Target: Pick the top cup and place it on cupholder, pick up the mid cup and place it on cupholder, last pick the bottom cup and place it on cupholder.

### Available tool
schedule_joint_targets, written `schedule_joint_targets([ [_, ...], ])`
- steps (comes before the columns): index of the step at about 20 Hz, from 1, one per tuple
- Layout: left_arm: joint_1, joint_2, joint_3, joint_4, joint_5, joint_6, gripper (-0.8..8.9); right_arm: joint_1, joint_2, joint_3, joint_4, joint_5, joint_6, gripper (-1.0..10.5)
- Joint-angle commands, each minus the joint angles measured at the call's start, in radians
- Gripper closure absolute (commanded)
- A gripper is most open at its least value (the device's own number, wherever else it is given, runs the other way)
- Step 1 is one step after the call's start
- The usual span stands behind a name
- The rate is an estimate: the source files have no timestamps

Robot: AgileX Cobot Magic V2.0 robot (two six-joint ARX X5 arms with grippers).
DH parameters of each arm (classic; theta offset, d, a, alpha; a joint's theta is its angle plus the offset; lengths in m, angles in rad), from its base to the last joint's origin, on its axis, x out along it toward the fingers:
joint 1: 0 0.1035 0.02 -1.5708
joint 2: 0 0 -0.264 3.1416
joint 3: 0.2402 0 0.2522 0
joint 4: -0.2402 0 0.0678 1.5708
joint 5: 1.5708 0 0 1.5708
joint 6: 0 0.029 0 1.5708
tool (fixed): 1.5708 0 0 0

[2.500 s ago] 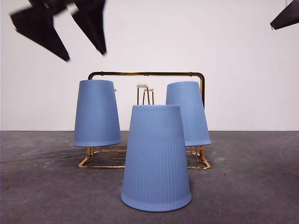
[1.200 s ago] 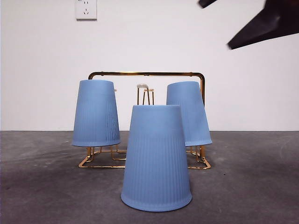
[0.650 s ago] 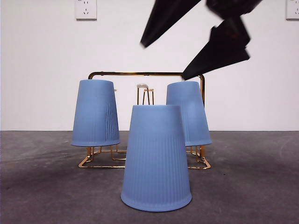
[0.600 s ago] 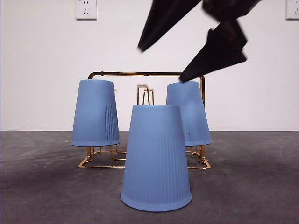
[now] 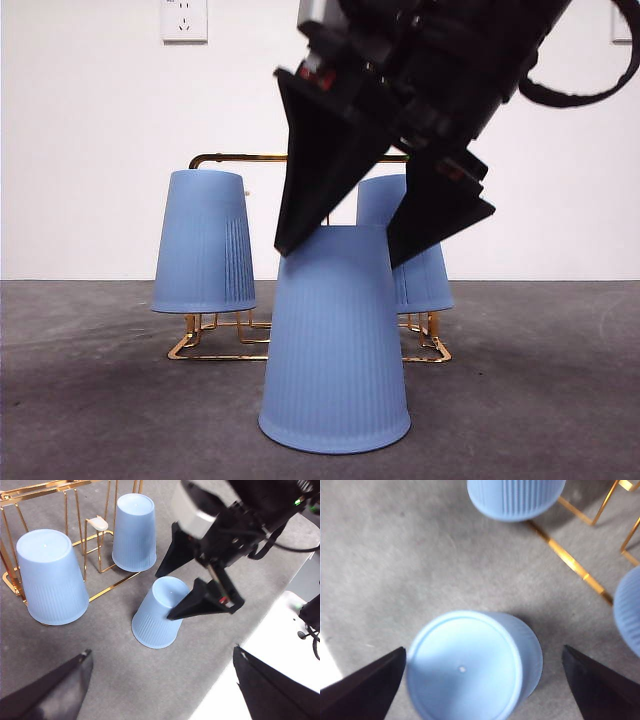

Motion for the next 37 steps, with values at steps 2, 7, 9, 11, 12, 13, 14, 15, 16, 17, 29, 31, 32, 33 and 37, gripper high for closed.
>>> schedule_joint_targets([
  [2, -0.007, 0.005, 0.010, 0.011, 0.005, -0.006, 3.78, 0.017, 0.027, 0.019, 0.010, -0.002, -0.012, 4.6],
  [7, -0.007, 0.005, 0.010, 0.011, 0.001, -0.006, 3.78, 0.023, 0.028, 0.019, 0.009, -0.003, -0.011, 6.3],
  [9, -0.007, 0.005, 0.010, 0.011, 0.001, -0.006, 3.78, 0.024, 0.027, 0.019, 0.010, -0.004, -0.011, 6.5],
  [11, -0.007, 0.005, 0.010, 0.011, 0.001, -0.006, 3.78, 0.024, 0.019, 0.020, 0.010, -0.003, -0.011, 6.5],
  [12, -0.007, 0.005, 0.010, 0.011, 0.001, -0.005, 3.78, 0.024, 0.014, 0.024, 0.008, -0.003, -0.011, 6.5],
  [13, -0.007, 0.005, 0.010, 0.011, 0.001, -0.005, 3.78, 0.024, 0.004, 0.035, 0.003, -0.002, -0.012, 6.5],
  [14, -0.007, 0.005, 0.010, 0.011, 0.001, -0.005, 3.78, 0.024, -0.008, 0.052, -0.007, -0.002, -0.011, 6.5],
  [15, -0.007, 0.005, 0.010, 0.011, 0.001, -0.005, 3.78, 0.024, -0.019, 0.076, -0.026, -0.002, -0.012, 6.5],
  [16, -0.007, 0.005, 0.010, 0.011, 0.001, -0.005, 3.78, 0.024, -0.029, 0.109, -0.053, -0.001, -0.013, 6.5],
  [17, -0.007, 0.005, 0.010, 0.012, 0.001, -0.005, 3.78, 0.024, -0.037, 0.148, -0.082, 0.003, -0.018, 6.5],
  [29, -0.007, 0.005, 0.010, 0.014, 0.001, -0.005, 3.78, -0.031, -0.011, 0.536, -0.176, 0.129, -0.095, 6.5],
  [31, -0.007, 0.005, 0.010, 0.014, 0.001, -0.005, 3.78, -0.051, 0.021, 0.543, -0.165, 0.126, -0.101, 6.5],
  [32, -0.007, 0.005, 0.010, 0.014, 0.001, -0.005, 3.78, -0.058, 0.040, 0.543, -0.156, 0.126, -0.111, 6.5],
  [33, -0.007, 0.005, 0.010, 0.014, 0.001, -0.005, 3.78, -0.064, 0.060, 0.543, -0.146, 0.126, -0.114, 6.5],
  [37, -0.007, 0.005, 0.010, 0.014, 0.001, -0.005, 3.78, -0.084, 0.140, 0.543, -0.134, 0.119, -0.114, 6.5],
])
